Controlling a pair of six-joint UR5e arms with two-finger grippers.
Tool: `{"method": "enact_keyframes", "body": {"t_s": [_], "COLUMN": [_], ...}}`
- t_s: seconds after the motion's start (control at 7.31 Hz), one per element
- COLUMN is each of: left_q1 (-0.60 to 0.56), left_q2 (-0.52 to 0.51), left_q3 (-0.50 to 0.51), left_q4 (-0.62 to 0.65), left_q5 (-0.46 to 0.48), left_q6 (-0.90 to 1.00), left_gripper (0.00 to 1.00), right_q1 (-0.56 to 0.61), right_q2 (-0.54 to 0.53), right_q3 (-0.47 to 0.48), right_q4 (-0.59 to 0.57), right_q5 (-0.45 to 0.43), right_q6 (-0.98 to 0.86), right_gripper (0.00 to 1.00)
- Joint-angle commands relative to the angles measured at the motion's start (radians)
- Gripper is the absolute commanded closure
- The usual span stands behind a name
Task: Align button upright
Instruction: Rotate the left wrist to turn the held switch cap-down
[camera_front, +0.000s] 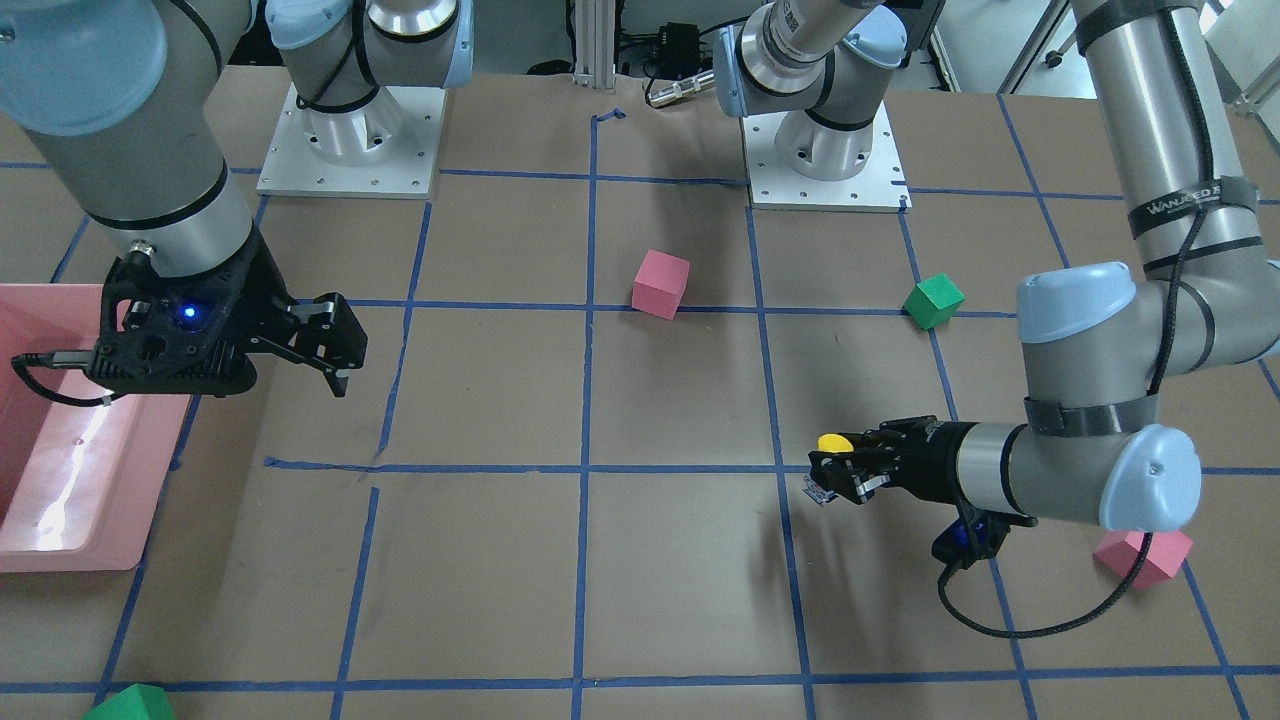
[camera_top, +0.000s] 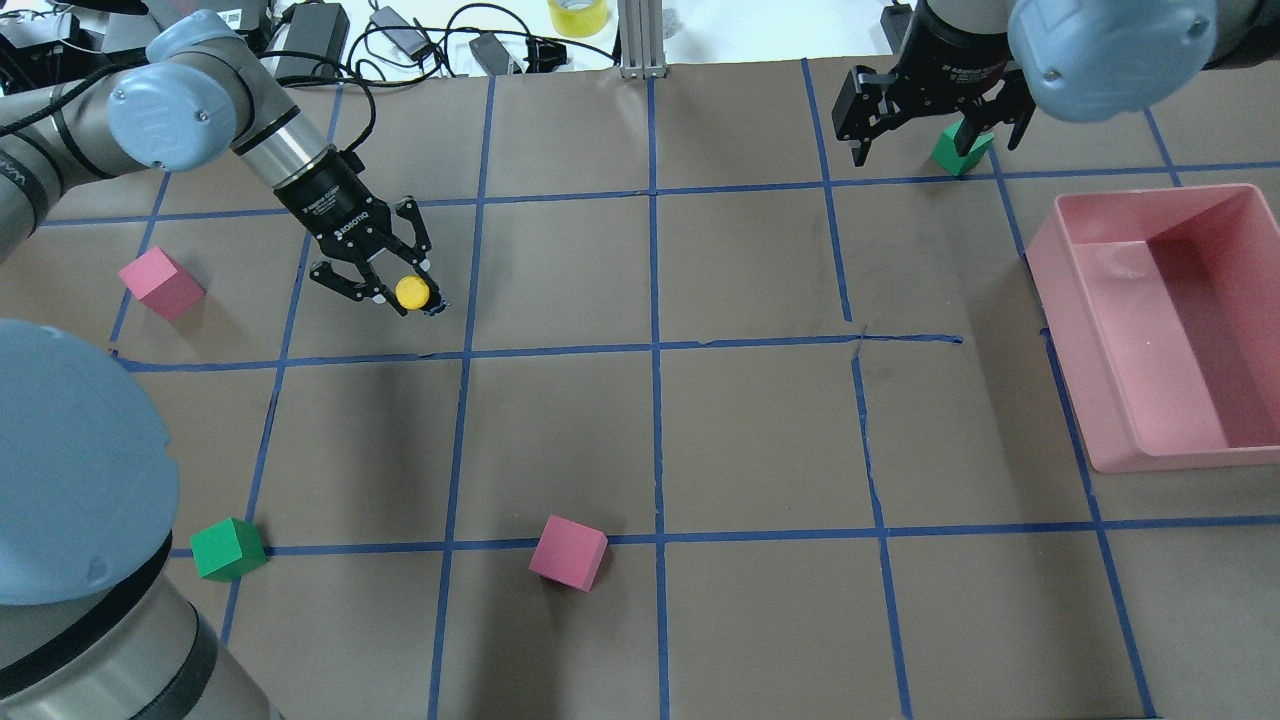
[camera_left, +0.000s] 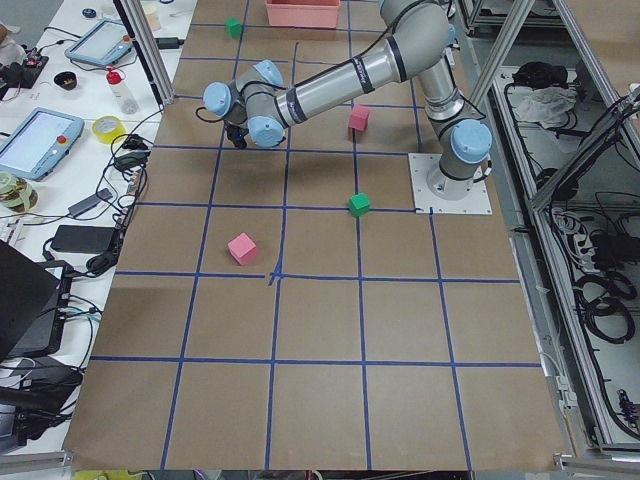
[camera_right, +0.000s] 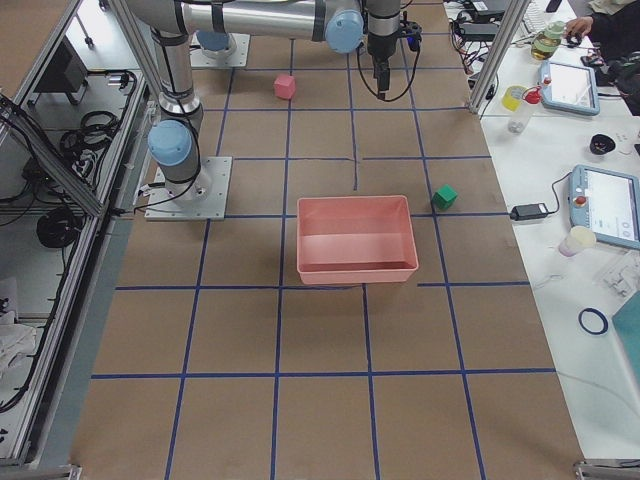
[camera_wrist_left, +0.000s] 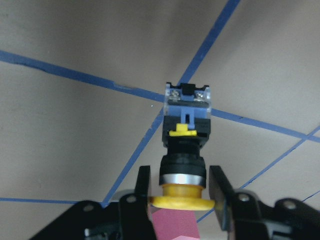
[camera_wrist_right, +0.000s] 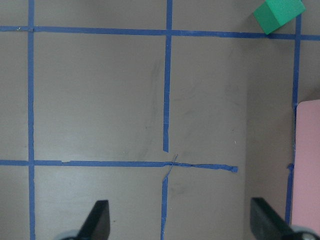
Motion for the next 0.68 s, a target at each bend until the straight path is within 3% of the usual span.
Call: {"method": "enact_keyframes", "body": {"t_s": [0.0,0.41,0.55], "left_q1": [0.051,0.130,0.130], "left_q2": [-0.004,-0.020,-0.029], "left_q3": [-0.048,-0.073,-0.075], "left_q4": [-0.001,0.007,0.010], "left_q5": [-0.147,-0.246,-0.336], "left_q6": [-0.091,-0.109,-0.180], "left_gripper": [1.00,1.00,1.00], "right_q1": [0.000,0.000,0.000], "right_q2": [0.003,0.003,0.004], "right_q3": [0.002,0.000,0.003], "right_q4": [-0.002,-0.005,-0.007], "right_q5": [0.007,0.003,-0.008], "right_q6": [-0.001,-0.007,-0.015], "right_gripper": [0.00,0.00,0.00]}}
